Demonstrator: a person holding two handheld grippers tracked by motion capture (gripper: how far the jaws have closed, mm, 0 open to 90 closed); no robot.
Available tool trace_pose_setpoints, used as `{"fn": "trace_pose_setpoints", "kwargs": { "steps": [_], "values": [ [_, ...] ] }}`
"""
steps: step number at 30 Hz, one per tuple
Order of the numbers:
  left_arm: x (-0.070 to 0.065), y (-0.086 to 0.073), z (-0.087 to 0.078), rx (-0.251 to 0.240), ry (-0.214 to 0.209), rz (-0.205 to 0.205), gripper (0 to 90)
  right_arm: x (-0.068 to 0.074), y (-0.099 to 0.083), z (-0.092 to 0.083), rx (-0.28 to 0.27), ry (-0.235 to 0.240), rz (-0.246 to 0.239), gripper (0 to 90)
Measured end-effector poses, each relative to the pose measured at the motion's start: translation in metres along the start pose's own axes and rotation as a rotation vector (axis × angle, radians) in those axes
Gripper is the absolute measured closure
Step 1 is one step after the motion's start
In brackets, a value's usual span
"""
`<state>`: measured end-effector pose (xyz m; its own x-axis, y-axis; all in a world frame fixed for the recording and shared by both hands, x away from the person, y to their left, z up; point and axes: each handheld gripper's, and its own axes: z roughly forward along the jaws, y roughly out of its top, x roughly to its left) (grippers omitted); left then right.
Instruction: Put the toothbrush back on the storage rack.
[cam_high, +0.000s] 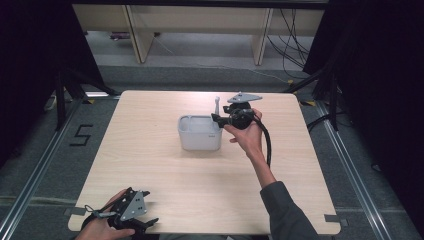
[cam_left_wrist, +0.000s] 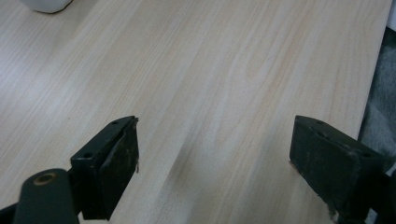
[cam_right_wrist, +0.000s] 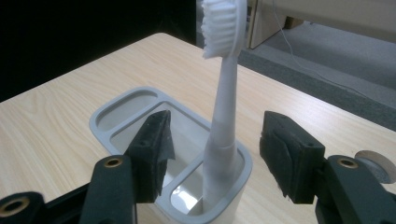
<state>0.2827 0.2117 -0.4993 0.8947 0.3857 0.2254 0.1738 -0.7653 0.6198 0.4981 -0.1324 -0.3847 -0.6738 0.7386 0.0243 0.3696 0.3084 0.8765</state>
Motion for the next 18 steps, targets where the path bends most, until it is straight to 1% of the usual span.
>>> {"fn": "trace_pose_setpoints", "kwargs": {
  "steps": [1,2,3,4,5,6,7,8,9,10,11,12,13,14,15,16,17,18],
  "values": [
    [0.0,0.0,0.001,-0.007,0.005,-0.001,15.4,-0.001,-0.001,-0.001,-0.001,0.0,-0.011,43.1],
    [0.0,-0.001,0.002,-0.02,0.011,-0.006,15.4,0.0,-0.002,-0.002,-0.001,0.001,-0.003,42.8],
    [0.0,-0.001,0.002,-0.015,0.017,-0.006,15.4,0.001,-0.003,-0.003,-0.003,0.009,0.012,42.8],
    [0.0,-0.001,0.002,-0.018,0.011,-0.005,15.4,0.001,-0.003,-0.005,-0.001,0.003,0.014,42.5],
    [0.0,-0.001,0.001,-0.018,0.009,-0.003,15.4,0.001,-0.004,-0.006,0.0,0.009,0.017,42.6],
    [-0.001,-0.001,0.002,-0.018,0.009,-0.003,15.4,0.001,-0.005,-0.006,-0.009,0.008,0.011,42.6],
    [-0.001,-0.001,0.003,-0.029,0.032,-0.005,15.4,0.001,-0.005,-0.008,-0.007,0.01,0.008,42.5],
    [0.0,-0.001,0.003,-0.019,0.034,0.004,15.4,0.002,-0.006,-0.008,-0.019,0.012,0.009,42.4],
    [0.0,-0.001,0.002,-0.02,0.032,0.002,15.4,0.002,-0.007,-0.009,-0.025,0.014,0.015,42.3],
    [0.0,0.0,0.001,-0.015,0.006,-0.003,15.4,0.002,-0.008,-0.01,-0.024,0.011,0.013,42.1],
    [0.0,-0.001,0.001,-0.017,0.009,-0.004,15.4,0.003,-0.008,-0.012,-0.018,0.018,0.02,42.0],
    [0.0,-0.001,0.002,-0.018,0.01,-0.006,15.4,0.004,-0.009,-0.013,-0.027,0.014,-0.002,41.4],
    [-0.001,-0.001,0.003,-0.029,0.037,-0.008,15.4,0.004,-0.009,-0.013,-0.027,0.014,-0.002,41.4],
    [-0.001,-0.001,0.003,-0.031,0.036,-0.008,15.4,0.006,-0.01,-0.015,-0.022,0.019,0.0,40.8],
    [0.0,-0.001,0.002,-0.017,0.011,-0.005,15.4,0.006,-0.01,-0.015,-0.022,0.019,0.0,40.8],
    [-0.001,-0.001,0.002,-0.02,0.012,-0.004,15.4,0.006,-0.01,-0.016,-0.03,0.018,-0.013,40.6],
    [-0.001,-0.001,0.003,-0.027,0.028,-0.004,15.4,0.008,-0.01,-0.018,-0.019,0.017,-0.002,40.0],
    [-0.001,-0.001,0.002,-0.019,0.037,0.002,15.4,0.009,-0.011,-0.02,-0.023,0.009,-0.022,38.2]
  ]
}}
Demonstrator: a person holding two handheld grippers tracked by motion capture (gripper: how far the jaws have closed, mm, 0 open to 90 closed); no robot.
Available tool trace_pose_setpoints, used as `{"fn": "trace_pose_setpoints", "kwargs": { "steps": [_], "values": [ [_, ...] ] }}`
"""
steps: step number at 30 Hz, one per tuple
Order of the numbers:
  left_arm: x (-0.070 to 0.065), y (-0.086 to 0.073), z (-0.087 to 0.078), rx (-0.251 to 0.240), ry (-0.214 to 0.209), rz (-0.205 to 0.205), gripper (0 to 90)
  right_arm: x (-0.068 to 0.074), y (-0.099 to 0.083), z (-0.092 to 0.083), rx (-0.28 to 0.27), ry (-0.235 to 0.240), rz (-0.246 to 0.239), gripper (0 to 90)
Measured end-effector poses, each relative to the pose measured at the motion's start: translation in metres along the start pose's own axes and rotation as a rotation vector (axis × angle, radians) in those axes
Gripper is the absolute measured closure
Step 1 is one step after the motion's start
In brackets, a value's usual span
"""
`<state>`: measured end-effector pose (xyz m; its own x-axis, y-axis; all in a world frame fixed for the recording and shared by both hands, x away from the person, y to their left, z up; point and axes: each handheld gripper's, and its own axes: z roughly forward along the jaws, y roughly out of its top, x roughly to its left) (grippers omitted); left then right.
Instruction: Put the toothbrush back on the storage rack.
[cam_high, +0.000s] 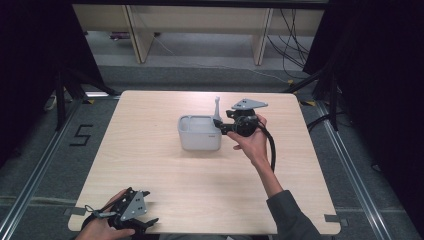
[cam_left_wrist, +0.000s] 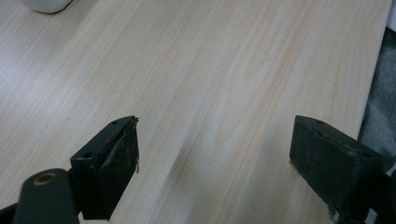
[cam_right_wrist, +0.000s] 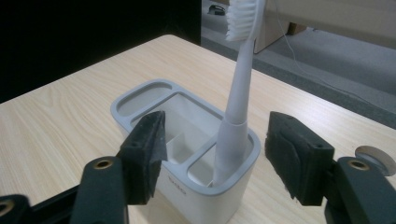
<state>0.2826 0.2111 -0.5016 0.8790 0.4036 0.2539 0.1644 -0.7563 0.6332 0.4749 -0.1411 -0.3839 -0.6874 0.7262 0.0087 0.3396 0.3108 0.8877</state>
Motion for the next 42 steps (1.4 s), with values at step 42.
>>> {"fn": "trace_pose_setpoints", "kwargs": {
  "steps": [42],
  "values": [
    [-0.001,0.001,-0.001,-0.015,0.003,0.003,15.4,0.019,-0.031,-0.016,-0.001,0.042,0.045,22.3]
  ]
}}
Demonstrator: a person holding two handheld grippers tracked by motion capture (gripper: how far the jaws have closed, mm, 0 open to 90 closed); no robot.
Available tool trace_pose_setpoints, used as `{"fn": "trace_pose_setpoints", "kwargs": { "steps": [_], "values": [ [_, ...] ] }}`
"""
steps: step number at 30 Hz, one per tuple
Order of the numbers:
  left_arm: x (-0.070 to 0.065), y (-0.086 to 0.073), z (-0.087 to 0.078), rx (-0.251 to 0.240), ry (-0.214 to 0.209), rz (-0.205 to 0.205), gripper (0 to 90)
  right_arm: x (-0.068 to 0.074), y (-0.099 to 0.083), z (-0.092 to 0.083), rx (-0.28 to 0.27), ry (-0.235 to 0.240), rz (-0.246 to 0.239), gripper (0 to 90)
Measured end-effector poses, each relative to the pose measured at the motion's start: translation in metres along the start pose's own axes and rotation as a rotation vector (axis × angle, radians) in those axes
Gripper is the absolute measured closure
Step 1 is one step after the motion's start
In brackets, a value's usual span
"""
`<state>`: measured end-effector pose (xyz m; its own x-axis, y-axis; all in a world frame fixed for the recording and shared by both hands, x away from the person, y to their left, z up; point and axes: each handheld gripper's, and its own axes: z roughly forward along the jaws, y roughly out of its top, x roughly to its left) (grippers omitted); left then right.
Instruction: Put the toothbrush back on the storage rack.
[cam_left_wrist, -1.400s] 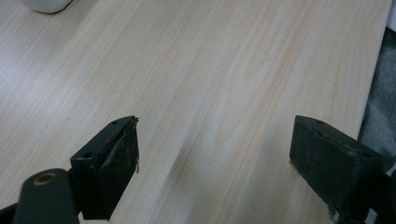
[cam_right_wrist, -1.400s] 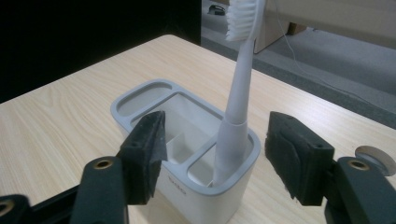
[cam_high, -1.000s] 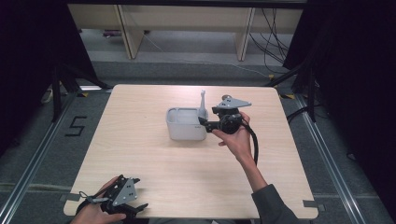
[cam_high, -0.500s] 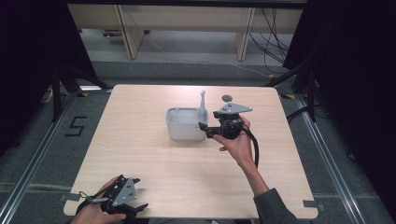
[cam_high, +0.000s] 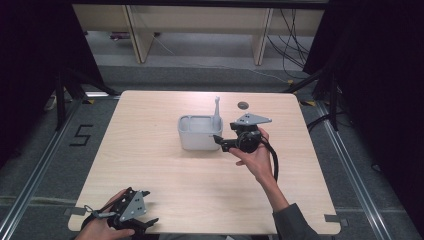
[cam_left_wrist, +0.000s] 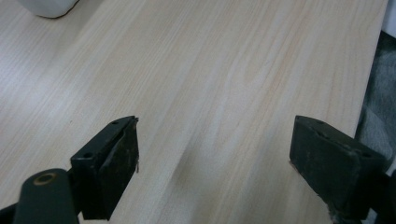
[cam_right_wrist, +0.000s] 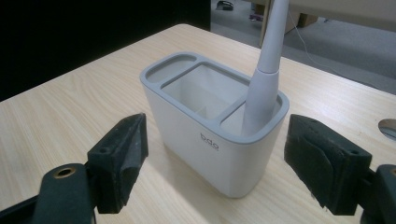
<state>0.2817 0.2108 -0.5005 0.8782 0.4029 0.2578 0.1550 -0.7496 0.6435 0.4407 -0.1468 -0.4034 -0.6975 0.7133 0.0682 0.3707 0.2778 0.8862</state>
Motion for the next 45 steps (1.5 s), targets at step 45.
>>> {"fn": "trace_pose_setpoints", "kwargs": {
  "steps": [45],
  "values": [
    [-0.001,0.0,0.0,0.001,-0.001,-0.006,15.4,0.026,-0.044,-0.018,0.106,0.066,0.031,19.4]
  ]
}}
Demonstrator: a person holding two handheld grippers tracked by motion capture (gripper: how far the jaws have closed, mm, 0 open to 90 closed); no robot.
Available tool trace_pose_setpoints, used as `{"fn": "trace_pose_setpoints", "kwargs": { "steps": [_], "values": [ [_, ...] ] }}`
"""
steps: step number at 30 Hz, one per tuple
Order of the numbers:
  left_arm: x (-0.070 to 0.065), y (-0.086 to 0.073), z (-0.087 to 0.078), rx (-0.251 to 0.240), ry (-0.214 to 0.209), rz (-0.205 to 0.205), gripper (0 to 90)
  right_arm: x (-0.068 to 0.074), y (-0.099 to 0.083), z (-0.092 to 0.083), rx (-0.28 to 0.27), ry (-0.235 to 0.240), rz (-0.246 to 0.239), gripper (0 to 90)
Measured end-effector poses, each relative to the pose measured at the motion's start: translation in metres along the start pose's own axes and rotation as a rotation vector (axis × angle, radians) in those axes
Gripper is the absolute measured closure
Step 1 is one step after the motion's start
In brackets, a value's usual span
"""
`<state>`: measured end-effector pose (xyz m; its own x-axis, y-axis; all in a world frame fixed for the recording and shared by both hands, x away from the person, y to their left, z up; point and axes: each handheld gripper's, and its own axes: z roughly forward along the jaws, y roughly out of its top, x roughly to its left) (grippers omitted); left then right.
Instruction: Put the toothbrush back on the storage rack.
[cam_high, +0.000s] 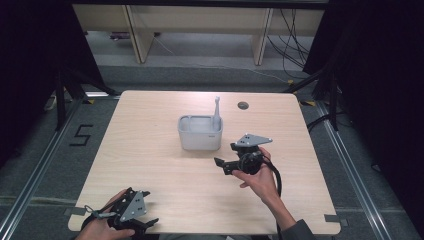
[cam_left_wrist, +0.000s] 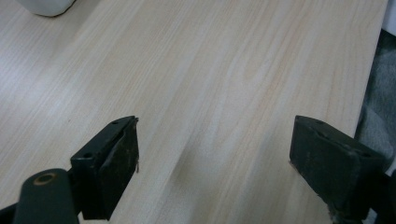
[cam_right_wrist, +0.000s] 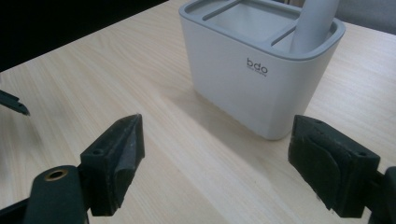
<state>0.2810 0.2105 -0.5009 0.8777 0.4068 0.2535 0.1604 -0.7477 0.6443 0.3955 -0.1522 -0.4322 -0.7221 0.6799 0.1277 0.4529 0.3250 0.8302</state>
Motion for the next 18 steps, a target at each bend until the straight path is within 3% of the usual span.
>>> {"fn": "trace_pose_setpoints", "kwargs": {
  "steps": [1,2,5,7,8,13,14,15,17,18],
  "values": [
    [0.0,0.0,0.0,-0.004,-0.002,-0.005,15.4,-0.002,-0.001,0.002,-0.012,0.013,-0.034,19.4],
    [0.0,0.0,0.0,-0.003,0.0,0.001,15.4,-0.001,-0.001,0.0,-0.007,-0.007,-0.033,19.4],
    [0.0,0.0,0.0,-0.003,-0.002,-0.004,15.4,0.001,-0.004,0.001,-0.013,-0.005,-0.052,19.4],
    [0.0,0.0,0.0,-0.003,0.0,0.003,15.4,0.003,-0.006,0.002,-0.002,0.017,-0.035,19.4],
    [0.0,0.0,0.0,-0.008,-0.003,-0.003,15.4,0.002,-0.008,0.001,0.002,-0.001,-0.047,19.4],
    [-0.001,0.0,0.0,-0.004,-0.003,-0.004,15.4,0.002,-0.018,0.001,0.017,0.018,-0.017,19.4],
    [0.0,0.0,0.0,0.001,0.0,0.001,15.4,0.001,-0.02,0.0,0.018,0.005,-0.032,19.4],
    [0.0,0.0,0.001,-0.007,-0.003,-0.004,15.4,0.003,-0.021,-0.001,0.029,0.009,-0.004,19.4],
    [0.0,0.0,0.0,-0.003,0.0,-0.004,15.4,0.001,-0.024,-0.002,0.024,0.0,-0.036,19.5],
    [0.0,0.0,0.0,-0.003,0.0,-0.003,15.4,0.003,-0.027,-0.003,0.034,0.005,-0.009,19.5]
  ]
}}
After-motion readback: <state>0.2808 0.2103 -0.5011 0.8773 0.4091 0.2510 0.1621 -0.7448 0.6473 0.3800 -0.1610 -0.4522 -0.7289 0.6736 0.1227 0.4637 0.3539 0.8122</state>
